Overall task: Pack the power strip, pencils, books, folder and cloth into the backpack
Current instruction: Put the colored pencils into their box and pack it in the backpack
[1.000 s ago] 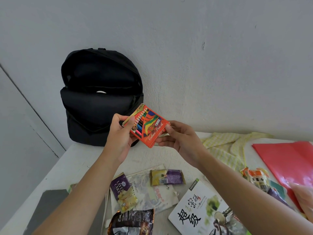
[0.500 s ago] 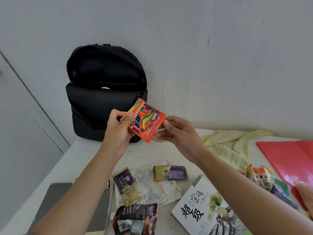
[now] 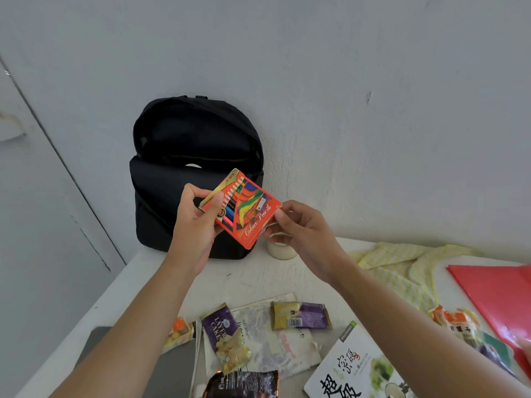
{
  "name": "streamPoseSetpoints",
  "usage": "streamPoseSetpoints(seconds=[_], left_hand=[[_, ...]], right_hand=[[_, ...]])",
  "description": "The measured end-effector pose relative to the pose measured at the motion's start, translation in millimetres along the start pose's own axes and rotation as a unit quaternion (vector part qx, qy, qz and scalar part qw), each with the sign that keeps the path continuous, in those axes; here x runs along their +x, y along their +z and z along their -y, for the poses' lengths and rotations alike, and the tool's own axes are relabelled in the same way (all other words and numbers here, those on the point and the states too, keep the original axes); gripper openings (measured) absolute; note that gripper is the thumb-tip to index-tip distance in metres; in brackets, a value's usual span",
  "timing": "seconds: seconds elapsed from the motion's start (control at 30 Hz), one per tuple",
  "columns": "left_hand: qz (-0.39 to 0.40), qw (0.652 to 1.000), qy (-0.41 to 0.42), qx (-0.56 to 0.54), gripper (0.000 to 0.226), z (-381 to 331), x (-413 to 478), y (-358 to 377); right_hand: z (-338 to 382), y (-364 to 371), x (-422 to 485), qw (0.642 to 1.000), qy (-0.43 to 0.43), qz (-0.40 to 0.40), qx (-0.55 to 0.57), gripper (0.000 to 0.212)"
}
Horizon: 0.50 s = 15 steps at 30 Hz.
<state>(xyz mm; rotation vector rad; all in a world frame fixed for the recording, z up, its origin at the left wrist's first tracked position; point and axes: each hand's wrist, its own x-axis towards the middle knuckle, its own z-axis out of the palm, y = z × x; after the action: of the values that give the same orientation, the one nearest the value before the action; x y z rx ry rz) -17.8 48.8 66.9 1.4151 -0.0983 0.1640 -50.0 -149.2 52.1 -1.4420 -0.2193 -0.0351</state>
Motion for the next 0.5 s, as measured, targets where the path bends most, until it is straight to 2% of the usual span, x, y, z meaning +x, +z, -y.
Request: streamPoseSetpoints(seconds=[0.17, 0.3, 0.37, 0.5], left_hand=[[0.040, 0.999, -0.006, 0.028, 0.032, -16, 13, -26], [0.058, 0.988, 0.042, 0.134, 0.031, -36, 24, -49], [0.073, 0.979, 0.066, 0.179, 0.025, -44, 27, -60], [0.176, 0.953, 0.084, 0.230, 0.022, -53, 28, -69]], right_hand=[[9, 13, 10, 0.996, 0.001, 0.019, -0.092, 0.020], [18, 34, 21, 0.995, 0.030, 0.040, -0.085, 0.042], [21, 49, 27, 0.993, 0.040, 0.045, -0.098, 0.044], [18, 70, 37, 0.987, 0.019, 0.040, -0.157, 0.039]])
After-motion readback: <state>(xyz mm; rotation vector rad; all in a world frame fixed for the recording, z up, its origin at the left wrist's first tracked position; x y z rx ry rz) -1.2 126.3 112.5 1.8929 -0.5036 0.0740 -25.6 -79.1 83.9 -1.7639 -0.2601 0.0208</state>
